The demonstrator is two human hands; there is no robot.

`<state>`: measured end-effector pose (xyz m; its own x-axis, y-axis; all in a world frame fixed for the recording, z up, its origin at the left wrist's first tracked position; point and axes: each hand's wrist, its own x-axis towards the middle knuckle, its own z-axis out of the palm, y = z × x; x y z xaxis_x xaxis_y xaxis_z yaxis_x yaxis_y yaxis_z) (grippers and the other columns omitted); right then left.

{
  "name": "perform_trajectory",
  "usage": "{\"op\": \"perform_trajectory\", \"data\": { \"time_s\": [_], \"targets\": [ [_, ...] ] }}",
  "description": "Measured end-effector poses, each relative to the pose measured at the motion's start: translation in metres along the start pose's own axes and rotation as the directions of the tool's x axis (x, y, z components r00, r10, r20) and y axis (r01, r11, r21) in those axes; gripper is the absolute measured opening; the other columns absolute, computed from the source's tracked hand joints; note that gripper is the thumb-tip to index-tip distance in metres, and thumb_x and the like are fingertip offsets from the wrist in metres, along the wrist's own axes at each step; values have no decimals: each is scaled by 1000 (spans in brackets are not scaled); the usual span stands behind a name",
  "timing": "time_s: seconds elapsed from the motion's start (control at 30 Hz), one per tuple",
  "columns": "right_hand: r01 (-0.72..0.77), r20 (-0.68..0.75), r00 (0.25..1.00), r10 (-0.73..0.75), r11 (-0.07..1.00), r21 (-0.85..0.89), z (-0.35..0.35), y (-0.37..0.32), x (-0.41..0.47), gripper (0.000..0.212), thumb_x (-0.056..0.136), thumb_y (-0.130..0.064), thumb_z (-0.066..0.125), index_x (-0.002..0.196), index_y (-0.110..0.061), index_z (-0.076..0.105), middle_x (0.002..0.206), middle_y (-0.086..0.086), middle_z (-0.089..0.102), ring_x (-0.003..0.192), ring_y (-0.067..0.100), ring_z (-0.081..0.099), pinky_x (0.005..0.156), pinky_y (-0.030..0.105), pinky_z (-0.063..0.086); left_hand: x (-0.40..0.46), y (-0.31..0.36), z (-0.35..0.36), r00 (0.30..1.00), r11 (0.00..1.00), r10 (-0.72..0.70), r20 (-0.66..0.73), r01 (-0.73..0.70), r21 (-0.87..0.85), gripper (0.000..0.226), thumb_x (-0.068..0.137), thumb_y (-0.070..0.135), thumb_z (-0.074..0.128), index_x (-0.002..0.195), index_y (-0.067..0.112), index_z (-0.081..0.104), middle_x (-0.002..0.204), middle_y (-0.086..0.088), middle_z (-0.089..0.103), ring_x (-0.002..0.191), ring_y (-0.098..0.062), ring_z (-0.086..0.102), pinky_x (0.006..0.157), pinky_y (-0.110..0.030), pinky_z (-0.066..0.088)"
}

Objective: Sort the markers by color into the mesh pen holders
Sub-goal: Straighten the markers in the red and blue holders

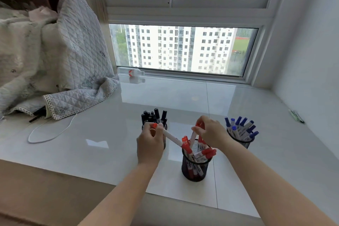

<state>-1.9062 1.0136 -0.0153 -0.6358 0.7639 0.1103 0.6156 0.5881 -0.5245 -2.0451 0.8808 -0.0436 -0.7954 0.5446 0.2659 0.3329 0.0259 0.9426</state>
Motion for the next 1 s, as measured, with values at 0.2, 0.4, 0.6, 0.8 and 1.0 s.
{"op": "perform_trajectory", "data": {
  "time_s": [0.2,0.4,0.6,0.8,1.0],
  "targets": [
    [87,-391,920,-7,979,186,-20,-4,-9,17,91,-33,54,92,-17,47,71,-9,53,65,6,52,58,19,40,8,3,-10,949,891,-311,-52,272,-362,16,91,25,47,79,18,55,61,2,62,59,-13,54,58,-28,41],
    [9,-392,810,437,658,753,-30,6,-20,13,91,-28,55,88,-16,50,75,4,64,68,14,60,63,23,48,-1,6,-10,864,643,-460,205,484,-594,7,90,17,51,87,15,57,70,5,73,61,-2,66,60,-23,46],
    [-35,140,847,514,-209,977,-23,17,-38,10,94,-15,48,99,-10,56,76,2,58,65,10,53,53,19,49,-9,9,-2,810,502,-372,453,586,-636,14,91,12,54,103,18,59,82,3,73,73,-6,66,65,-23,47],
    [-77,104,895,434,-81,994,-12,21,-48,14,93,-6,47,97,-13,59,85,3,66,80,15,60,69,28,46,-17,7,6,849,721,-299,435,499,-480,15,92,11,53,103,21,54,87,2,75,84,-10,70,74,-29,47],
    [-109,-122,910,397,511,853,0,24,-50,5,93,-9,51,95,-14,52,93,7,69,92,20,65,70,26,50,-22,12,16,917,879,-188,351,317,-357,8,95,27,47,95,21,53,81,5,74,87,-12,69,79,-29,51]
  ]
}}
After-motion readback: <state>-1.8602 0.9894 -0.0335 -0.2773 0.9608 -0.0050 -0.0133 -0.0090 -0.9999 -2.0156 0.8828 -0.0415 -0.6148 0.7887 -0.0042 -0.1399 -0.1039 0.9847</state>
